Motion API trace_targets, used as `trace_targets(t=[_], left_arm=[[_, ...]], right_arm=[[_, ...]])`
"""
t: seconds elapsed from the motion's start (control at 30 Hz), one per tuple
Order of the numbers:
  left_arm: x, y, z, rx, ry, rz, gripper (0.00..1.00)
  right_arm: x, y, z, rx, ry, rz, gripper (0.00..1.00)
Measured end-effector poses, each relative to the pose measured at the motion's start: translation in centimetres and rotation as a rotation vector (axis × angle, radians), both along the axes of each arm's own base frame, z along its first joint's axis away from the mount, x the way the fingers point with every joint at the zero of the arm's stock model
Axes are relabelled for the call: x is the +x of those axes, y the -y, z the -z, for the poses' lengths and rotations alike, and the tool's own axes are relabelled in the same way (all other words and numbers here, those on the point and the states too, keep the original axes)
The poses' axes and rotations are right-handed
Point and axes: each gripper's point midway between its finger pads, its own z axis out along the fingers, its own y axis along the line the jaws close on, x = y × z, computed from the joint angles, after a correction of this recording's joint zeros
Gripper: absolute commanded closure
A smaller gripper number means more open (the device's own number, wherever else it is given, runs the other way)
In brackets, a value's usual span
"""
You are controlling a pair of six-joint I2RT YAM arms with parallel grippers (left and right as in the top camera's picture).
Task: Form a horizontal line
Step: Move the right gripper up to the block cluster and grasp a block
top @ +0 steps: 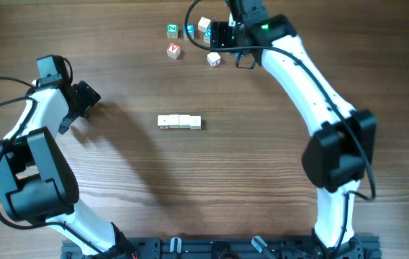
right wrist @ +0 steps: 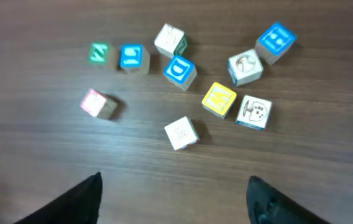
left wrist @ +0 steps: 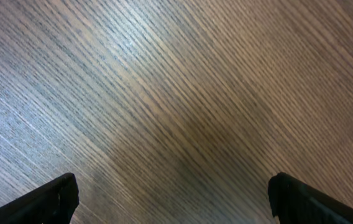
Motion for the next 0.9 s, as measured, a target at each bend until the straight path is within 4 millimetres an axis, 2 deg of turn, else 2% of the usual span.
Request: trace_targets(t=[0.03,0.07,0.1,0.17,0.27,0.37,0.5,0.6,0.67,0.7,0.8,0.87,0.9], left_arm=[[0.0,0.0,0.0,0.0,0.0,0.0,0.0],[0.0,0.0,0.0,0.0,0.0,0.0,0.0],[0.0,0.0,0.0,0.0,0.0,0.0,0.0],[0.0,0.0,0.0,0.0,0.0,0.0,0.0],[0.0,0.0,0.0,0.0,0.0,0.0,0.0],[0.0,0.0,0.0,0.0,0.0,0.0,0.0],[0.0,0.0,0.0,0.0,0.0,0.0,0.0],[0.0,0.0,0.0,0.0,0.0,0.0,0.0],[0.0,0.0,0.0,0.0,0.0,0.0,0.0],[0.0,0.0,0.0,0.0,0.0,0.0,0.0],[0.0,0.0,0.0,0.0,0.0,0.0,0.0],[0.0,0.0,0.0,0.0,0.0,0.0,0.0],[0.0,0.0,0.0,0.0,0.0,0.0,0.0]], right_arm=[[0.4,-0.1,0.9,-0.007,0.0,-0.006,0.67],[1.0,-0.4,1.4,-0.013,0.014,-0.017,0.64],[1.4,-0.5,2.2,-0.026,0.02,-0.031,0.59],[1.9,-0.6,4.0,-0.055,0.017,-0.056,0.55],[2.4,-0.9,7.7,-0.118,0.0,-0.126,0.36],[2.8,-1.0,10.7,-0.173,-0.006,-0.197,0.33],[3.4,-1.4,12.3,-0.192,0.01,-0.244,0.32],[3.7,-1.7,13.4,-0.19,0.017,-0.257,0.36],[3.9,-2.1,13.3,-0.177,0.027,-0.268,0.42],[3.8,-2.2,13.3,-0.171,0.028,-0.276,0.51],[3.7,-2.4,13.3,-0.166,0.027,-0.287,0.52],[3.7,-2.4,13.3,-0.166,0.026,-0.287,0.63],[3.7,-2.4,13.3,-0.165,0.025,-0.286,0.65]])
